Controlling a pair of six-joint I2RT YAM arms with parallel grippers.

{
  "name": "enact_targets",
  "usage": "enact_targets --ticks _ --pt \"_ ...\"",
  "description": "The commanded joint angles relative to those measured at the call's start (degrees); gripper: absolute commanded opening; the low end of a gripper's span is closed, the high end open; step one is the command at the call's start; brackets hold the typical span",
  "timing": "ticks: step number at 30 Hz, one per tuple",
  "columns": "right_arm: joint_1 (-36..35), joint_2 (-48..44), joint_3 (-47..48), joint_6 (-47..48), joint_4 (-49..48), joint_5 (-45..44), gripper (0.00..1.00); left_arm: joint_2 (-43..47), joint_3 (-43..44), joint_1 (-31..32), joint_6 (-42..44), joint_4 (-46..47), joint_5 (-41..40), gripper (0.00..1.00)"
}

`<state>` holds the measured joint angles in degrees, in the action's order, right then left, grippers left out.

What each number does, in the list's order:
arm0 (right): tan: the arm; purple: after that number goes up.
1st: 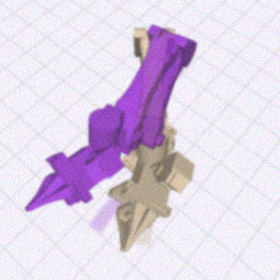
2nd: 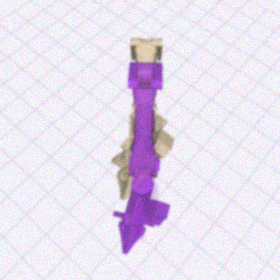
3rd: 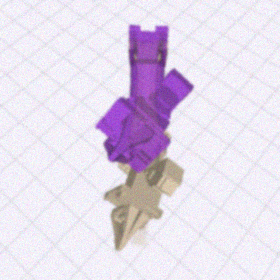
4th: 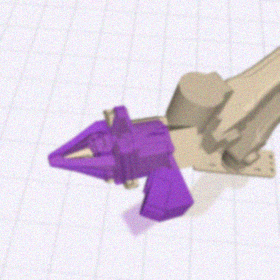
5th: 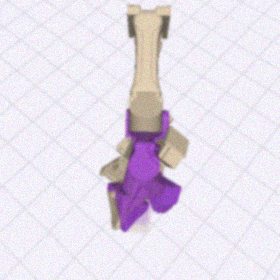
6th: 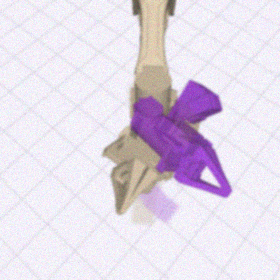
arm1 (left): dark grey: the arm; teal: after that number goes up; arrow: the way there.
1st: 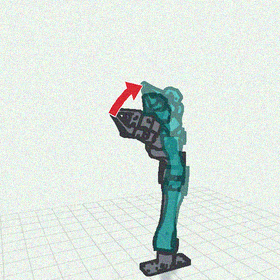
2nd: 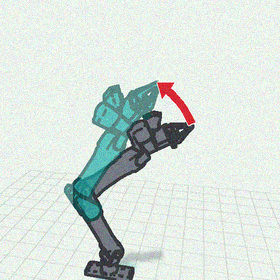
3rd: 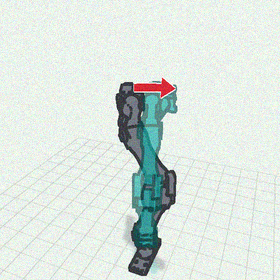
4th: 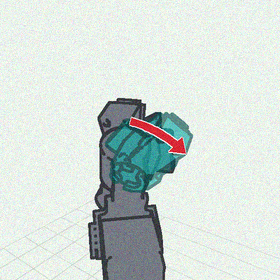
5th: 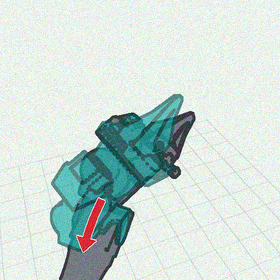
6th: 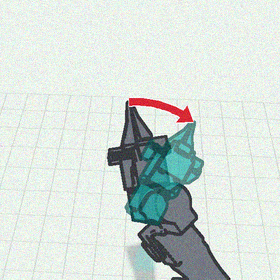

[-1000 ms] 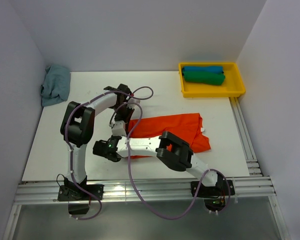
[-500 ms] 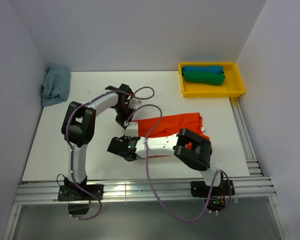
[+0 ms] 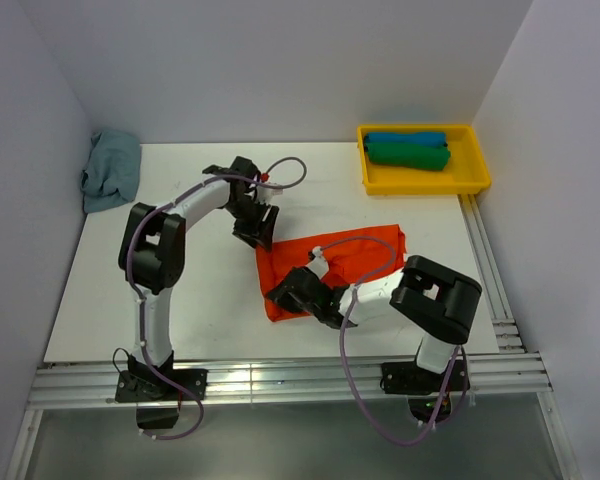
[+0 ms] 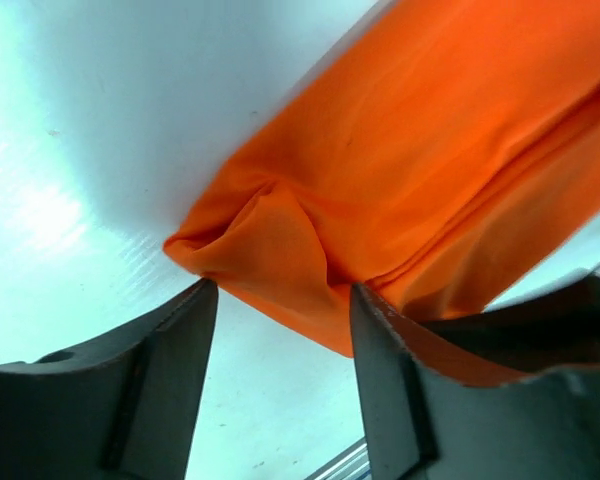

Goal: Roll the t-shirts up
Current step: Roll the tshirt

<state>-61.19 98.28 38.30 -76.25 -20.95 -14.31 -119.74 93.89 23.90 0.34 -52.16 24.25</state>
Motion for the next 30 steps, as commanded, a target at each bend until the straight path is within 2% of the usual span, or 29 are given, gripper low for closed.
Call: enact_targets --ticks 1,5,9,12,16,21,24,27,28,30 --pt "1.59 -0.29 -7.16 -7.68 -16.82 6.65 0.20 6.27 -0.18 -2.79 0.54 5.57 6.59 0.63" --pt "2.83 3.92 -11.14 -13.38 -27.28 9.12 0.19 9.08 -5.98 -5.09 1.86 8.65 12.47 0.63" --pt "3.44 8.76 -14.48 -17.96 -40.53 11.23 0.17 9.70 -11.61 -6.06 3.26 11.46 14.42 0.63" --pt "3.71 12.45 -15.54 -20.78 -46.87 12.02 0.16 9.53 -16.01 -6.23 2.92 14.80 15.12 0.63" --pt "3.62 15.01 -15.80 -22.19 -49.62 12.37 0.16 7.77 -19.61 -5.97 1.86 18.58 16.70 0.63" --pt "3.71 14.75 -16.16 -22.02 -49.11 12.02 0.16 6.10 -19.88 -5.27 0.19 20.87 16.18 0.62" --pt "3.80 14.66 -15.54 -21.40 -48.22 12.19 0.16 5.66 -18.31 -4.39 -2.45 20.70 14.34 0.56" --pt "3.71 14.66 -14.84 -20.79 -46.56 12.55 0.19 5.13 -17.34 -3.51 -2.80 19.21 12.23 0.35" --pt "3.71 14.22 -14.49 -19.74 -45.51 12.90 0.20 4.87 -16.55 -2.99 -2.80 18.16 11.27 0.23" --pt "3.80 12.91 -13.44 -17.98 -40.70 12.90 0.26 4.52 -15.58 -2.28 -2.19 16.75 9.07 0.08"
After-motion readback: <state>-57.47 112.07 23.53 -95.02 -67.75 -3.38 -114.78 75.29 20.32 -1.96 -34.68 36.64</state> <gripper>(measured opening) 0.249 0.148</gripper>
